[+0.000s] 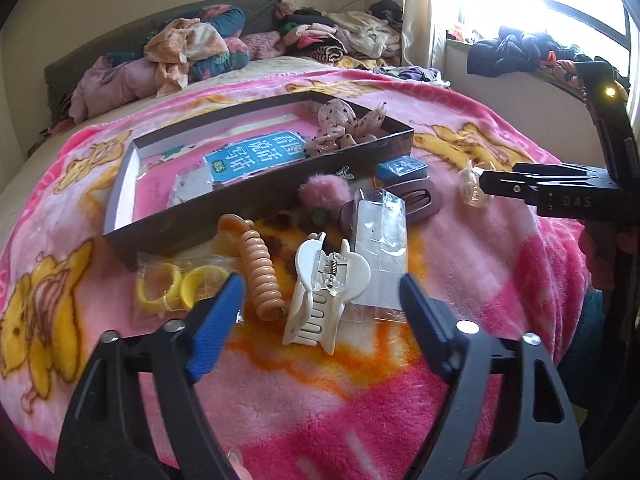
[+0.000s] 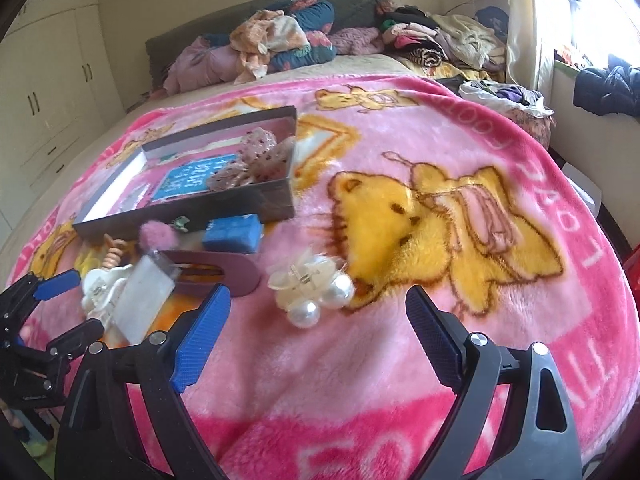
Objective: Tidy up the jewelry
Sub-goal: 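Grasp the white claw clip with the left tool while the right tool grasps the pearl clip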
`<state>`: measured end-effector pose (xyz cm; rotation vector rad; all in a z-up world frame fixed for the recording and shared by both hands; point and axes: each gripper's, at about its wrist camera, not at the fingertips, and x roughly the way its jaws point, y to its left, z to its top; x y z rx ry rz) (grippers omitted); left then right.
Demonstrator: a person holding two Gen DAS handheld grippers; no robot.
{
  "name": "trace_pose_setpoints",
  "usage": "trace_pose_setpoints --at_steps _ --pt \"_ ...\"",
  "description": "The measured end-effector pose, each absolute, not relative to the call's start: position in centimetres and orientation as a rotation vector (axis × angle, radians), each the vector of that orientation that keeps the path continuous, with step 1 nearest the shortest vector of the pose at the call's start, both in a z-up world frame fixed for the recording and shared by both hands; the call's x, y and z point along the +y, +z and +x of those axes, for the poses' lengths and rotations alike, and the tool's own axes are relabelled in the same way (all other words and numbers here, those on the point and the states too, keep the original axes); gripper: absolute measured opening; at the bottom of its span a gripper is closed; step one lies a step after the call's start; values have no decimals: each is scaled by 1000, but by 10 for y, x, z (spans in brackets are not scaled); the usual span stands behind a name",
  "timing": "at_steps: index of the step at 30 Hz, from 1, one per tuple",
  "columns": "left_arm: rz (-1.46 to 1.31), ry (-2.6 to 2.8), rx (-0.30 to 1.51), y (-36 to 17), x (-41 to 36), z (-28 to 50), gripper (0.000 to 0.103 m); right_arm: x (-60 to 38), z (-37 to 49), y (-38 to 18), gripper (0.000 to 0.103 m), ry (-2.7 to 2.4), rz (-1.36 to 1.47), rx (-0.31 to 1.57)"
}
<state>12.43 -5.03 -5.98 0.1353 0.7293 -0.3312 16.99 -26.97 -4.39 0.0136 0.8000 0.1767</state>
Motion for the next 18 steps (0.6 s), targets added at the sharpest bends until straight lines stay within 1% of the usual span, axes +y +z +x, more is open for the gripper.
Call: trace_pose_setpoints --at_steps 1,2,3,4,6,8,10,11,12,13,14,15,18 --pt "128 -341 738 -61 -50 127 55 -269 174 -46 87 172 8 808" --pt "119 -349 746 -61 -50 129 47 -268 177 -48 87 173 6 815" --pt "107 -356 753 -62 -49 131 42 -267 181 -50 87 174 -1 822" --pt "90 -368 756 -62 -47 132 39 -266 183 -52 87 174 -9 824" --pt "64 -383 766 -63 -47 135 30 -265 188 -55 86 176 -25 829" --pt "53 -397 773 -63 -47 137 28 -262 192 -57 80 180 -37 834" --pt "61 -399 771 -64 -49 139 28 -261 193 -58 75 176 -49 831" --pt "59 -399 772 -64 -50 139 28 -262 194 -59 69 176 -49 831" --pt "56 -402 773 -64 -50 140 27 -263 194 -59 61 181 -42 831" --pt "54 -404 774 -64 -50 140 27 -264 195 -60 57 193 -28 836" --pt "51 -407 772 -64 -50 141 27 -265 197 -60 50 205 -12 839" --pt "48 -410 770 -63 -51 141 27 -265 197 -61 47 216 -1 841" --pt "51 -413 747 -61 -52 138 27 -268 194 -58 47 227 15 832"
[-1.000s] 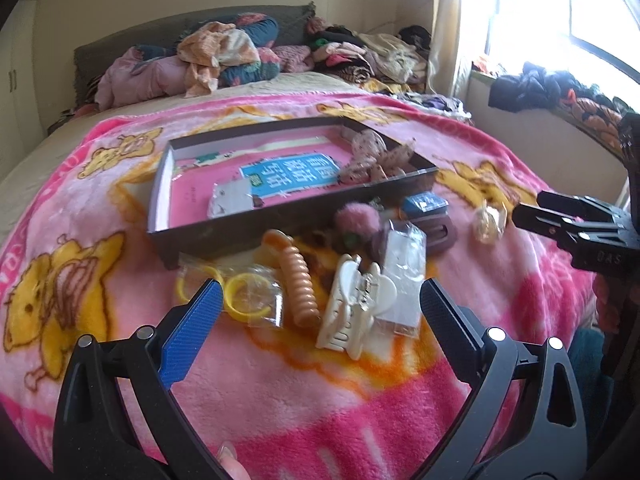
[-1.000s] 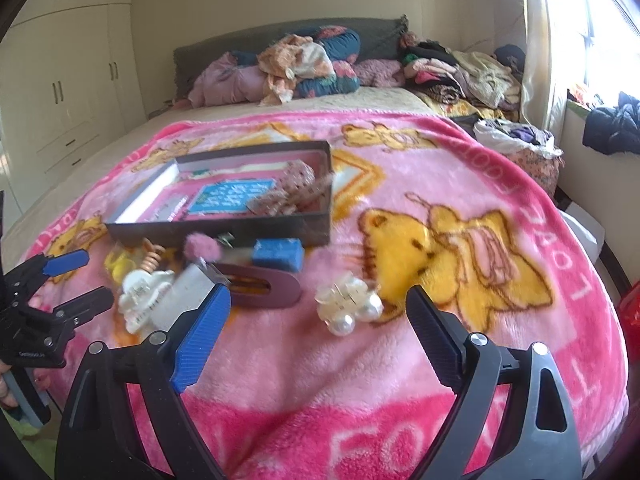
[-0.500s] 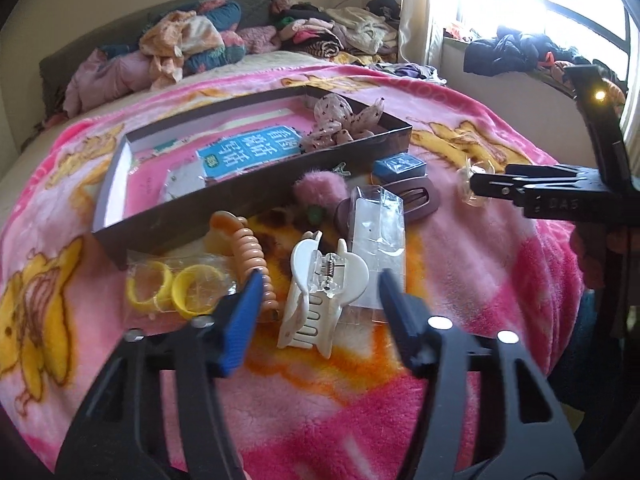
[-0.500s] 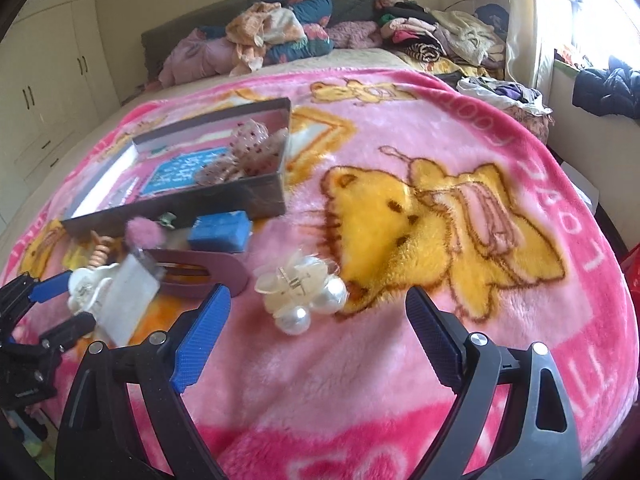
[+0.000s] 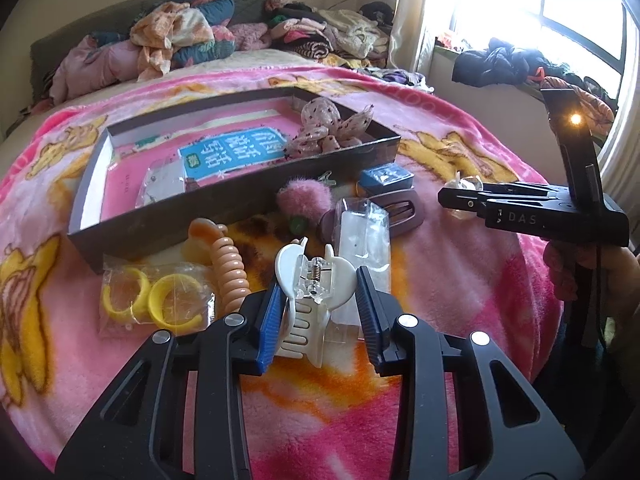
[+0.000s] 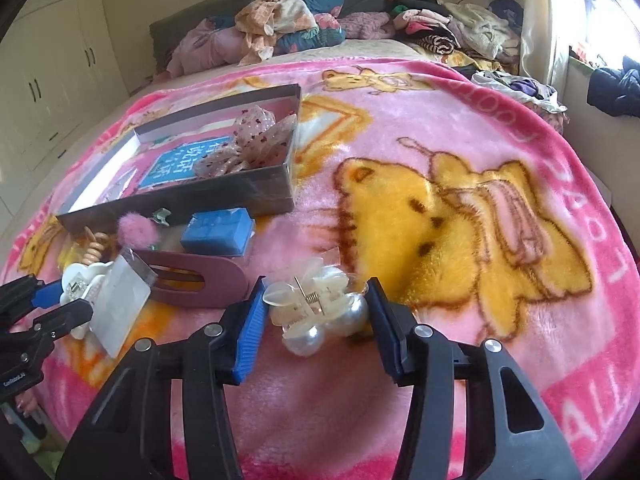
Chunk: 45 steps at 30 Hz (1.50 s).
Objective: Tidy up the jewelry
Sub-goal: 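Grasp the white claw clip with the left tool while the right tool grasps the pearl clip, then carry both clips into the box, right tool releasing the pearl clip, left the claw clip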
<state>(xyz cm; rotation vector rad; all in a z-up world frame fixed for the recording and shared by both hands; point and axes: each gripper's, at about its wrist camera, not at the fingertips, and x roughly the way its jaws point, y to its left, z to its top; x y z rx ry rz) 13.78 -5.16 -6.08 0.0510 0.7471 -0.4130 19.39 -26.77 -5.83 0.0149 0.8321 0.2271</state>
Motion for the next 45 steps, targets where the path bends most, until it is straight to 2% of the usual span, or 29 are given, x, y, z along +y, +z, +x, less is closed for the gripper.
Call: trace_pose_setpoints --at_steps 9,21,45 --pt "13 -412 690 -40 -41 131 26 -272 173 -37 47 278 91 774" --pt "-85 -357 633 -18 -6 140 26 -237 163 -9 47 362 52 735" --pt "-184 -266 598 -4 30 189 26 -198 212 14 47 400 7 703"
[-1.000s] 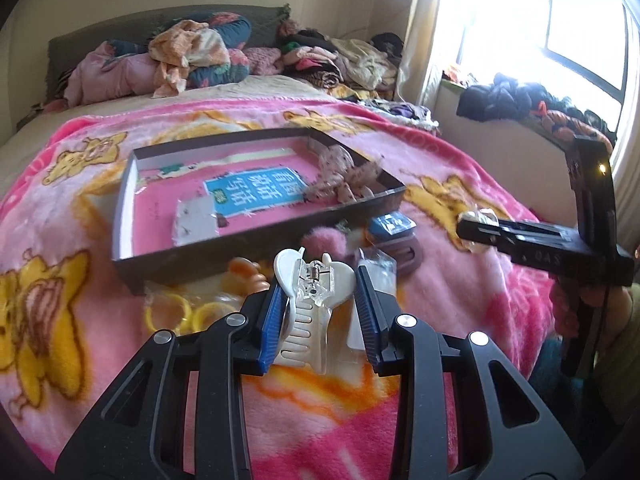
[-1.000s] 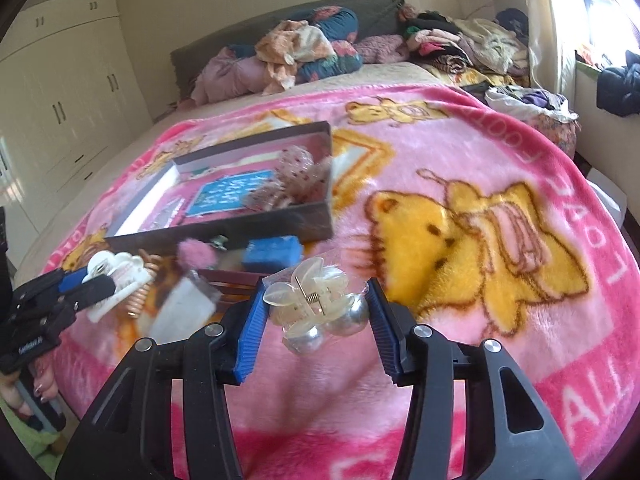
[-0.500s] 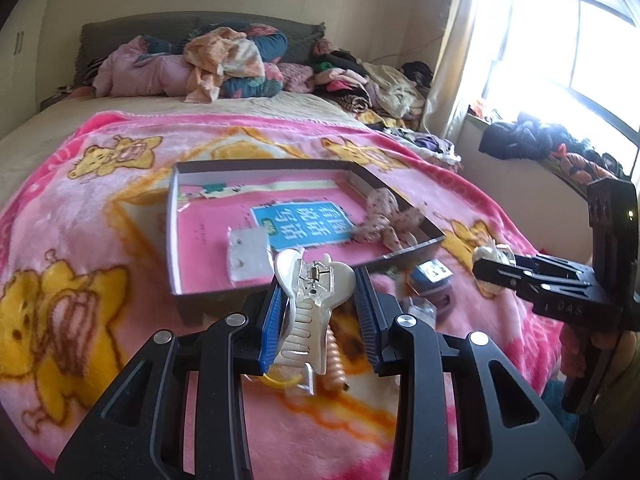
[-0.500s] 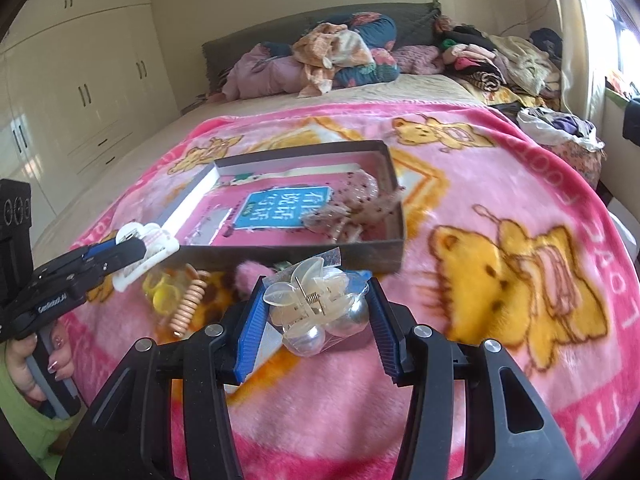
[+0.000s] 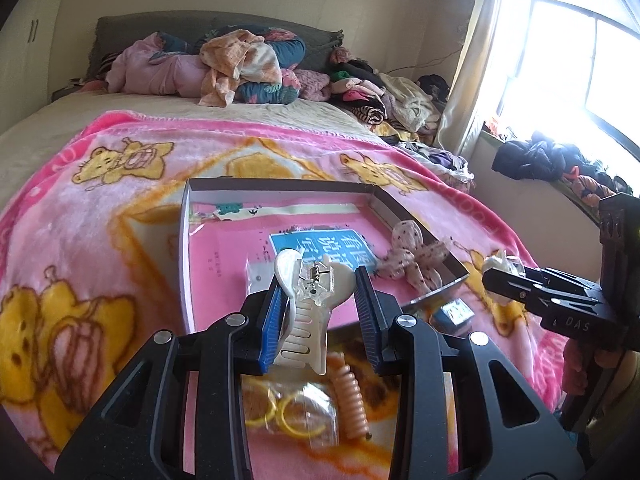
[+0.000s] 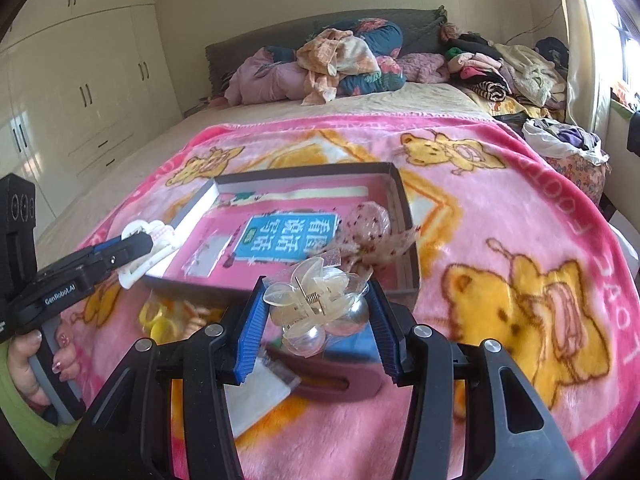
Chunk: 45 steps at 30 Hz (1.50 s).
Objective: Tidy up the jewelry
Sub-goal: 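Carry both clips into the box, right tool releasing the pearl clip, left the claw clip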
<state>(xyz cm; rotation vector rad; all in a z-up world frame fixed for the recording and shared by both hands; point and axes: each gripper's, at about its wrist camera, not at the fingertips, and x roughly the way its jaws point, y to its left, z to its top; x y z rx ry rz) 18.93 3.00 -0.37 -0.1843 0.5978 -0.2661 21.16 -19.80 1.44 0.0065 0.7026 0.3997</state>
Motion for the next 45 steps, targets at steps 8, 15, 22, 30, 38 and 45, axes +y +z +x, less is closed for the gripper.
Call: trace_pose_setpoints --at_steps 8,15,22,30,38,45 --pt "-169 -271 613 -8 20 209 26 -207 240 18 47 370 25 696" --pt "-151 -286 638 -15 6 229 26 -212 265 12 47 350 33 718" --pt "-123 -311 670 -24 -11 247 26 -214 285 0 47 337 30 754" --pt "-115 -332 716 -37 -23 261 26 -208 294 -14 47 341 3 786" --pt "-105 -327 736 -45 -24 264 26 -201 298 -22 47 340 -19 798" --pt "-101 -315 738 -47 -22 265 26 -199 299 -28 47 336 -19 805"
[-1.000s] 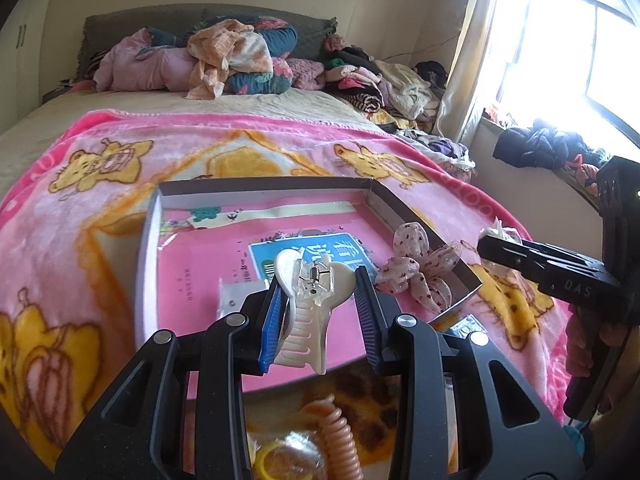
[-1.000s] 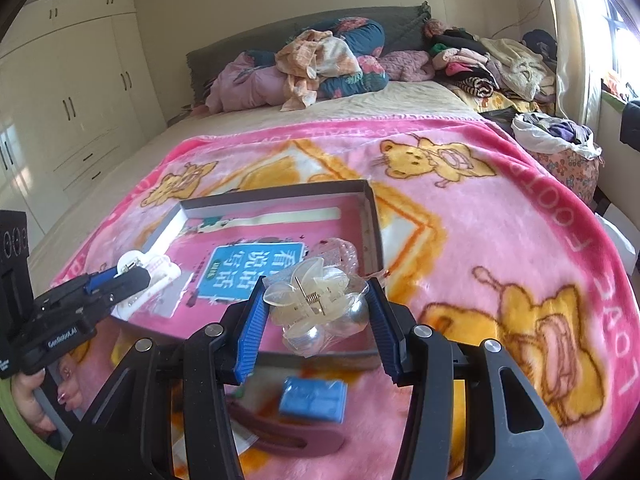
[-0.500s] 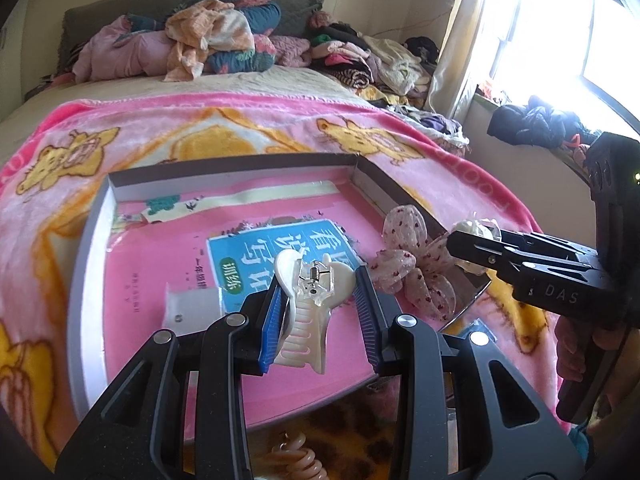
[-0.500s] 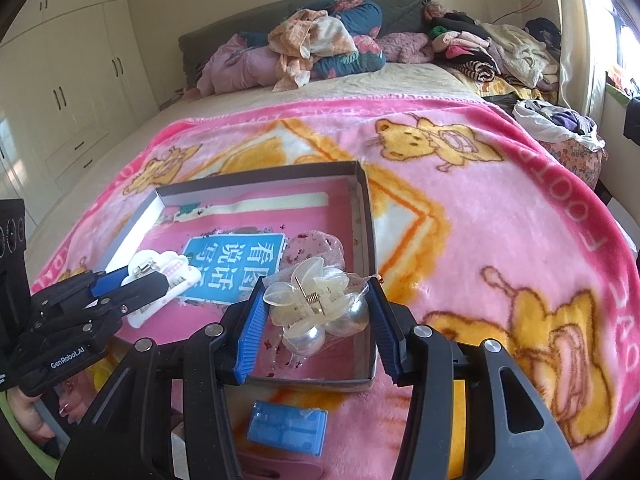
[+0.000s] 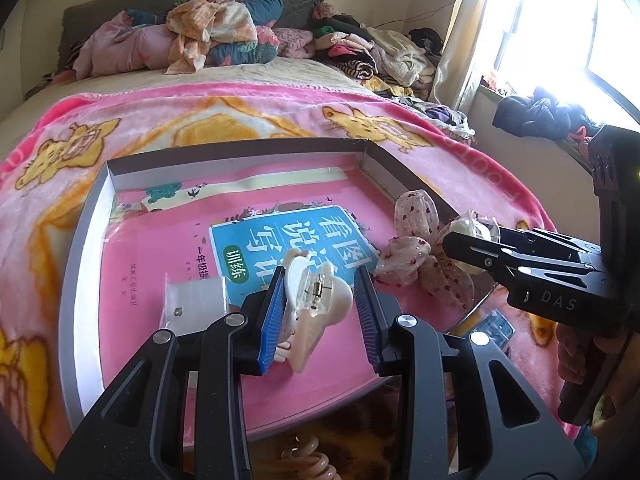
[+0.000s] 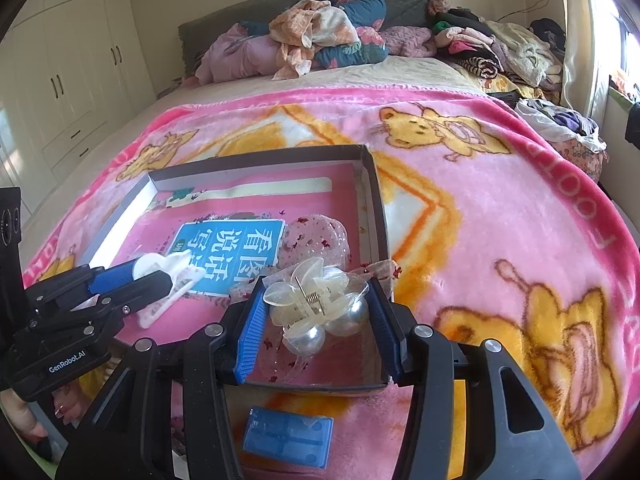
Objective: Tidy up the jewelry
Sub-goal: 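Carry both clips into the box, right tool releasing the pearl clip, left the claw clip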
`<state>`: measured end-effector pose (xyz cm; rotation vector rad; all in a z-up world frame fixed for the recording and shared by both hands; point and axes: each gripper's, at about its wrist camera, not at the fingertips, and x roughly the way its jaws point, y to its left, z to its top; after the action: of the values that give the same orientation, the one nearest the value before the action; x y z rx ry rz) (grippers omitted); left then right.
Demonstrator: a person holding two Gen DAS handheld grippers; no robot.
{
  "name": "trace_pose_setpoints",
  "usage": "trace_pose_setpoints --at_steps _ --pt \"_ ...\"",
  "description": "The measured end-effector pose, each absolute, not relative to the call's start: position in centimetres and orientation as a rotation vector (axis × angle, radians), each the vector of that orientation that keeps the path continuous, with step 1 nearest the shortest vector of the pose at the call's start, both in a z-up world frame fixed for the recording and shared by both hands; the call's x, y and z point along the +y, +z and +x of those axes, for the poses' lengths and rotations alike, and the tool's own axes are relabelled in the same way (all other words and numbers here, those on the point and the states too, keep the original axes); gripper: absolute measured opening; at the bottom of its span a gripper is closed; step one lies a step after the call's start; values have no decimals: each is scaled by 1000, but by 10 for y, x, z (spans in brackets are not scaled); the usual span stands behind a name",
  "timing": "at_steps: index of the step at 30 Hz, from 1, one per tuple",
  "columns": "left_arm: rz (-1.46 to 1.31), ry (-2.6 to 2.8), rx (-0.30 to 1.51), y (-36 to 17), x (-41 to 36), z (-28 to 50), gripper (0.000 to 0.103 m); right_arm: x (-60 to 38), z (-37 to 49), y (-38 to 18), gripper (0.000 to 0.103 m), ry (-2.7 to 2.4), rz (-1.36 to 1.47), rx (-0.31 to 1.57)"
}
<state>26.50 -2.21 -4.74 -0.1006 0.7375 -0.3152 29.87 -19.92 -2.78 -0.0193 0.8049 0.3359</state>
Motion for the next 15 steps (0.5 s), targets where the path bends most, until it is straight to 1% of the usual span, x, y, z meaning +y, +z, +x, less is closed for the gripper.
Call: trace_pose_setpoints --at_steps 6,9,15 --pt "-108 -306 739 -49 -18 265 27 -201 295 -32 48 333 -9 809" --pt "-107 -300 738 -49 -17 263 28 -203 294 -32 52 334 -4 808" --pt "-114 -290 745 -50 -14 260 30 -206 287 -31 54 339 5 798"
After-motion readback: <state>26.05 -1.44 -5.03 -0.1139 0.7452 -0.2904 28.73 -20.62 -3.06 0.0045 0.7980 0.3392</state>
